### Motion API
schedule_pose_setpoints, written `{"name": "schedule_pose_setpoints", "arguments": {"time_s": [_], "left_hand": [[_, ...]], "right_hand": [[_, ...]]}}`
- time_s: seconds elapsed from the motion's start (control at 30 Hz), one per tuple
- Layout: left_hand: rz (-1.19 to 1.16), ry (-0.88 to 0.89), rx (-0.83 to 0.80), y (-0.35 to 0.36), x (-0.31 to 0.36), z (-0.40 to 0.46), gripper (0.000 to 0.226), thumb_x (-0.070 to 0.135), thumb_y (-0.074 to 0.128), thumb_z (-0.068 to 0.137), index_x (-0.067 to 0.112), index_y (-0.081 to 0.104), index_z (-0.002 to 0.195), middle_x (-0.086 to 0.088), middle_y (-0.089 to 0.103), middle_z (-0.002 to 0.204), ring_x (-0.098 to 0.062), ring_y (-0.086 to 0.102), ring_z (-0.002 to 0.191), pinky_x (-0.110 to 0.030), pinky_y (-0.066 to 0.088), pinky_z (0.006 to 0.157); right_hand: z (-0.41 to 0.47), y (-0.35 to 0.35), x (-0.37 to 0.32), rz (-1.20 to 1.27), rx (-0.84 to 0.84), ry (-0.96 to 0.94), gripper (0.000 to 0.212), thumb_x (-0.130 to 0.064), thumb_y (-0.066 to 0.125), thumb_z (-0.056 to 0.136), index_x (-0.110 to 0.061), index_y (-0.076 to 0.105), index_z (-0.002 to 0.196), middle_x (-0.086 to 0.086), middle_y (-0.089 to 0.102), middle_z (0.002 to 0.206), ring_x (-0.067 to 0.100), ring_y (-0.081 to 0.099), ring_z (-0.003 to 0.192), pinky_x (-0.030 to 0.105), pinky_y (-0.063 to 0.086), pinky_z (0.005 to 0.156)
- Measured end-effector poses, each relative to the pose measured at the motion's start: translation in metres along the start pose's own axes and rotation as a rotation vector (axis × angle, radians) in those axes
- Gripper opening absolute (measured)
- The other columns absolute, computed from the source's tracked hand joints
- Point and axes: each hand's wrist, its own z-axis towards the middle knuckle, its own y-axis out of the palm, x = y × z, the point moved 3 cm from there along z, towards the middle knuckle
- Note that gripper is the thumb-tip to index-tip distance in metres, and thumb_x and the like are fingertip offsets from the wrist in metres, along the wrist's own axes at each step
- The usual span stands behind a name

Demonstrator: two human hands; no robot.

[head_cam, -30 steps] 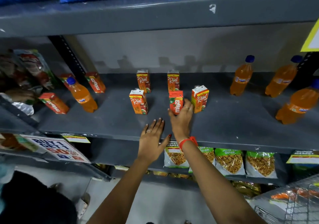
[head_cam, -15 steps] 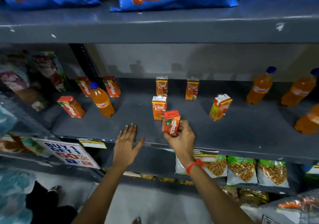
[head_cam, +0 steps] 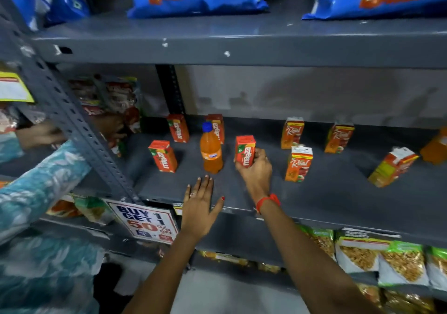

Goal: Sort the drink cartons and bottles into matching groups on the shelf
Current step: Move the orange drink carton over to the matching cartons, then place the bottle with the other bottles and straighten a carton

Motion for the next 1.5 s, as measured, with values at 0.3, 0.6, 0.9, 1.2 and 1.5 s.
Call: {"name": "schedule_pose_setpoints", "arguments": {"time_s": [0.3, 0.6, 0.9, 1.2, 1.5], "left_hand": [[0.011, 0.024, 0.034, 0.005, -0.009, -0.001, 0.062, 0.053, 0.029, 0.089, 0.012, 0.041, 0.134, -0.006, 0.044, 0.142, -0.023, 0.036, 0.133, -0.036, 0.010, 0.110], [-0.022, 0.039, 0.047, 0.005, -0.010, -0.002, 0.064, 0.051, 0.027, 0.089, 0.008, 0.042, 0.133, -0.010, 0.047, 0.139, -0.025, 0.038, 0.131, -0.039, 0.017, 0.112], [-0.014, 0.021, 0.022, -0.001, -0.003, -0.004, 0.071, 0.055, 0.014, 0.090, 0.007, 0.039, 0.135, -0.012, 0.045, 0.140, -0.027, 0.036, 0.133, -0.045, 0.023, 0.110], [0.034, 0.155, -0.086, 0.016, 0.075, -0.016, 0.077, 0.060, 0.007, 0.088, 0.007, 0.033, 0.138, -0.011, 0.038, 0.145, -0.026, 0.031, 0.136, -0.046, 0.015, 0.113], [0.033, 0.195, -0.138, 0.046, 0.197, -0.009, 0.074, 0.054, 0.008, 0.091, 0.005, 0.048, 0.129, -0.011, 0.049, 0.137, -0.025, 0.041, 0.130, -0.049, 0.031, 0.107]], "right_hand": [[-0.022, 0.013, -0.011, 0.101, 0.165, -0.057, 0.064, -0.021, 0.075, 0.073, -0.010, 0.043, 0.127, 0.010, 0.051, 0.125, 0.015, 0.046, 0.115, 0.030, 0.041, 0.097], [-0.033, 0.055, -0.050, 0.129, -0.120, -0.089, 0.078, -0.028, 0.079, 0.070, -0.014, 0.036, 0.134, 0.006, 0.051, 0.132, 0.014, 0.048, 0.119, 0.025, 0.040, 0.099], [-0.038, 0.042, -0.044, 0.060, -0.109, -0.081, 0.058, -0.029, 0.076, 0.071, -0.015, 0.048, 0.119, 0.006, 0.069, 0.102, 0.018, 0.065, 0.089, 0.033, 0.056, 0.082], [-0.073, -0.090, 0.013, 0.034, 0.182, 0.055, 0.056, -0.034, 0.082, 0.062, -0.025, 0.056, 0.111, 0.001, 0.073, 0.093, 0.014, 0.067, 0.084, 0.030, 0.054, 0.079], [-0.031, -0.256, 0.080, -0.012, 0.529, 0.232, 0.049, -0.033, 0.081, 0.062, -0.019, 0.059, 0.104, 0.009, 0.074, 0.090, 0.030, 0.068, 0.087, 0.032, 0.049, 0.075]]}}
